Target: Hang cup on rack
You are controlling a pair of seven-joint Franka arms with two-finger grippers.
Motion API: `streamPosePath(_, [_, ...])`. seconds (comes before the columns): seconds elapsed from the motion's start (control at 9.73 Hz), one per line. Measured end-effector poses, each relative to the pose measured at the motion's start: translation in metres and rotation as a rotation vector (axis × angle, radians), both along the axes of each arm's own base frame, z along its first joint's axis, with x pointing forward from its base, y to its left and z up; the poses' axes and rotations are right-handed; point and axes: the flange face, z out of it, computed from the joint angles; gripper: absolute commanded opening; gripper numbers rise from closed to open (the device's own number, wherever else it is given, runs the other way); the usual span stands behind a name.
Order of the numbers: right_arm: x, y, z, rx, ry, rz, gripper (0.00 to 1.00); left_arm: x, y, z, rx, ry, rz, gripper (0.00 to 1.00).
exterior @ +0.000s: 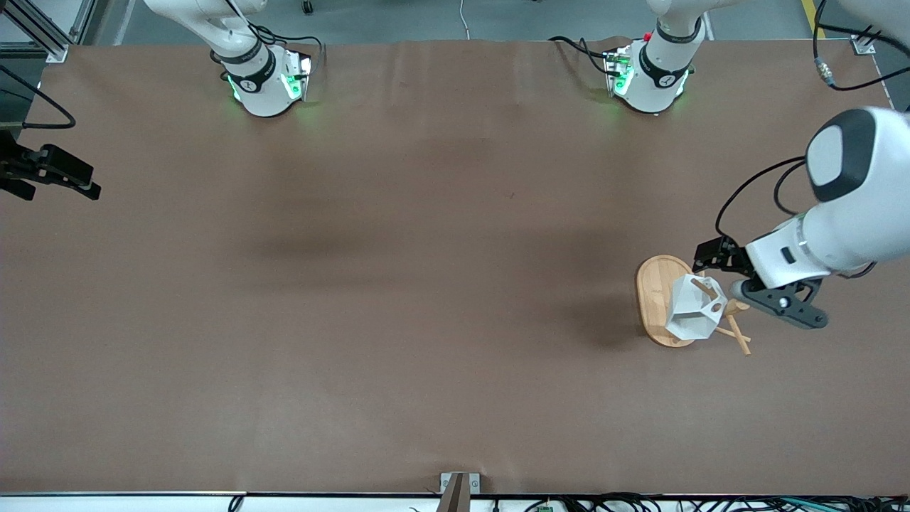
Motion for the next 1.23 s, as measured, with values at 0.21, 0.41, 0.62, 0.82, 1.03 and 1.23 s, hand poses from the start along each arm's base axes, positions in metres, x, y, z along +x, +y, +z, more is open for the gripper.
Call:
streamPosePath(0.21, [0.000, 0.000, 0.000, 0.000, 0.001, 0.001, 1.00, -0.018, -0.012, 0.052, 0.020, -0.046, 0.067, 1.00])
streamPosePath(0.41, [0.000, 0.000, 0.000, 0.000, 0.001, 0.001, 1.00, -0.040, -0.017, 0.102, 0.042, -0.110, 0.108, 1.00])
streamPosePath(0.62, [0.000, 0.000, 0.000, 0.000, 0.002, 0.001, 1.00, -0.061, -0.020, 0.136, 0.060, -0.145, 0.130, 1.00])
streamPosePath(0.82, [0.000, 0.000, -0.001, 0.000, 0.002, 0.000, 1.00, -0.075, -0.020, 0.157, 0.073, -0.168, 0.130, 1.00])
streamPosePath(1.03, [0.000, 0.000, -0.001, 0.000, 0.002, 0.000, 1.00, -0.081, -0.014, 0.173, 0.078, -0.183, 0.142, 1.00])
streamPosePath(1.23, [0.000, 0.000, -0.001, 0.000, 0.002, 0.000, 1.00, -0.095, -0.011, 0.176, 0.095, -0.127, 0.144, 1.00])
